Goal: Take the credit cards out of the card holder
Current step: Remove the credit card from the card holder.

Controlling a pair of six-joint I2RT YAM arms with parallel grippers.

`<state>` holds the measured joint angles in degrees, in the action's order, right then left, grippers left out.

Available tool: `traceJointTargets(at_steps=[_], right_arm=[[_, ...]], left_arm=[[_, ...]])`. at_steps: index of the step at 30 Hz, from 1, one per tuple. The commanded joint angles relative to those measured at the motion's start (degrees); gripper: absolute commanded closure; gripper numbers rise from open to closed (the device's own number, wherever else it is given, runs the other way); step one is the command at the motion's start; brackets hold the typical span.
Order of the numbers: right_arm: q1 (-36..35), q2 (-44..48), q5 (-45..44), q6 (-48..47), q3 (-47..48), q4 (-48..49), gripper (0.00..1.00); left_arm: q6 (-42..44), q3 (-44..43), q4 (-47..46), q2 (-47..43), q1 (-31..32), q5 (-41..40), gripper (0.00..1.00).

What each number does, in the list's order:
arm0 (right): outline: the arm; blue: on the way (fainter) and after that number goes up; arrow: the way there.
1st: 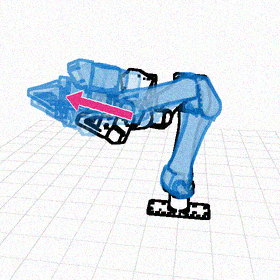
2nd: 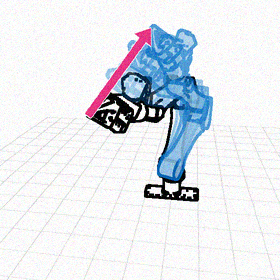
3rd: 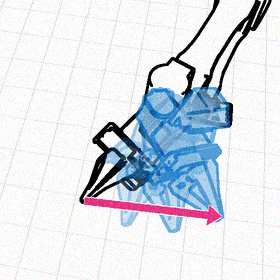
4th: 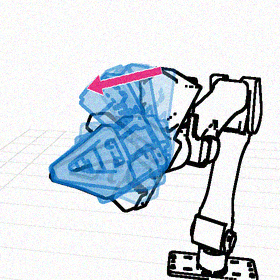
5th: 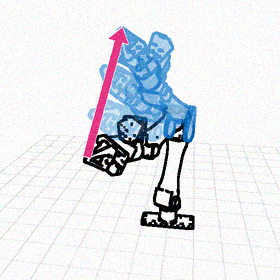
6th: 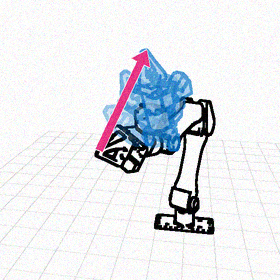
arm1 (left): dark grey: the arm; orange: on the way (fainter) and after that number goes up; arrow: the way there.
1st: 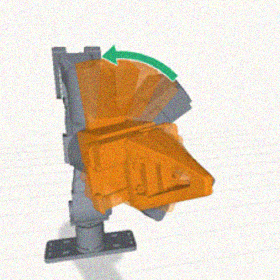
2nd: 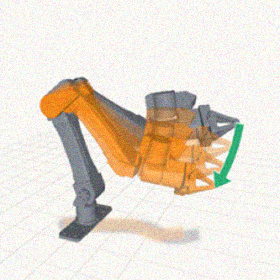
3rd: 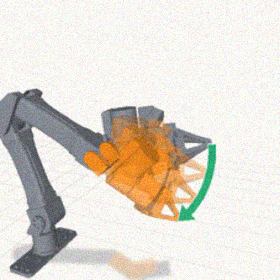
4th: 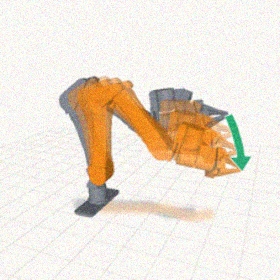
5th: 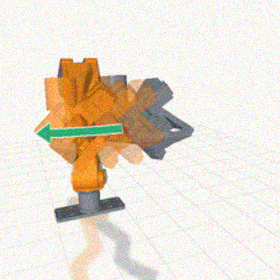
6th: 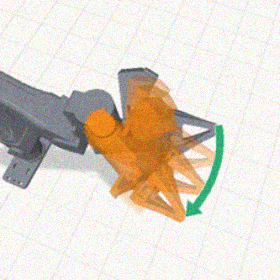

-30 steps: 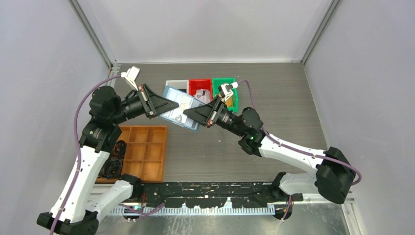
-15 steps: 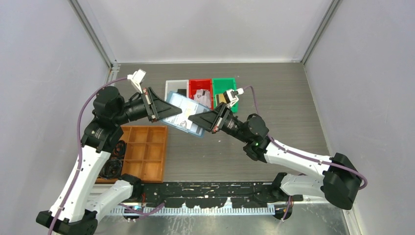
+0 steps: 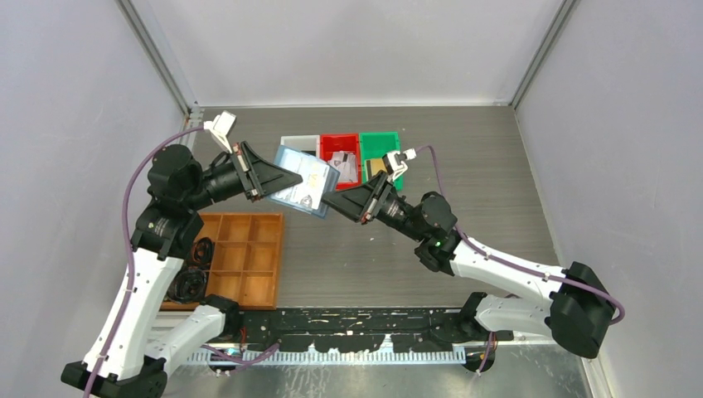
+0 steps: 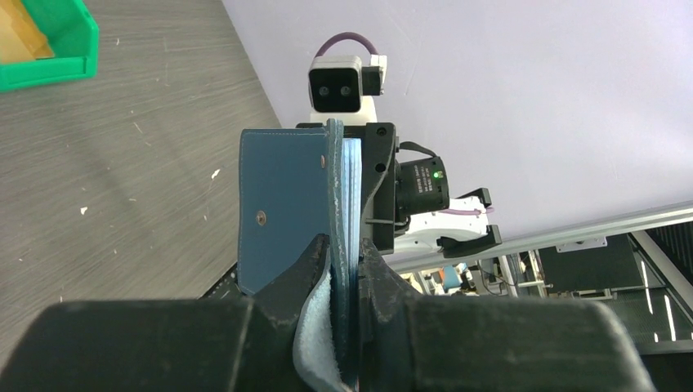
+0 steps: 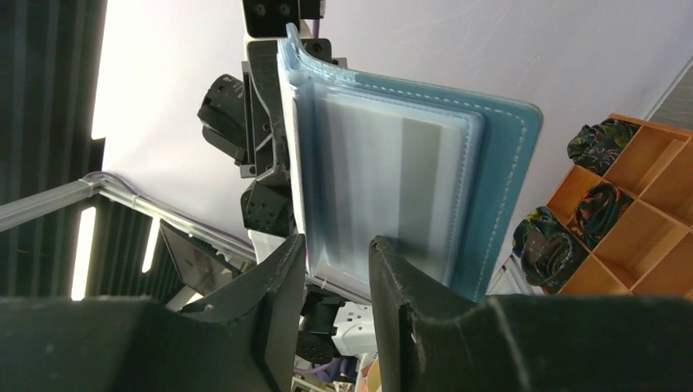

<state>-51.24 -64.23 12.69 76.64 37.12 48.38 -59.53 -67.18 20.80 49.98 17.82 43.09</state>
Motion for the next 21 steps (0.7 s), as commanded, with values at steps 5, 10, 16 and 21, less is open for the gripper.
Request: traceJointTargets(at_steps=[5,10,16,21], right_arm=[[0.1,-0.4,2.2,-0.6,5.6,3.2,0.6],[0.1,0.9,2.0,-1.3,5.0,2.2,0.65],[0.1,-1.3,2.5,-1.5,7.4,0.1,0.75],[0.1,-2.4,2.5,-0.5,7.2,3.1,0.88]], left_arm=[[1.5,-2.8,-2.5,-1.3,-0.1,-0.2,1.0],[1.3,-2.5,-2.7,-1.3,-0.1,-0.4,1.0],[1.0,-2.6,-2.7,-1.4,-0.1,0.1,1.0],[1.3,-2.7,-2.0,-1.5,-0.1,0.5,0.98]])
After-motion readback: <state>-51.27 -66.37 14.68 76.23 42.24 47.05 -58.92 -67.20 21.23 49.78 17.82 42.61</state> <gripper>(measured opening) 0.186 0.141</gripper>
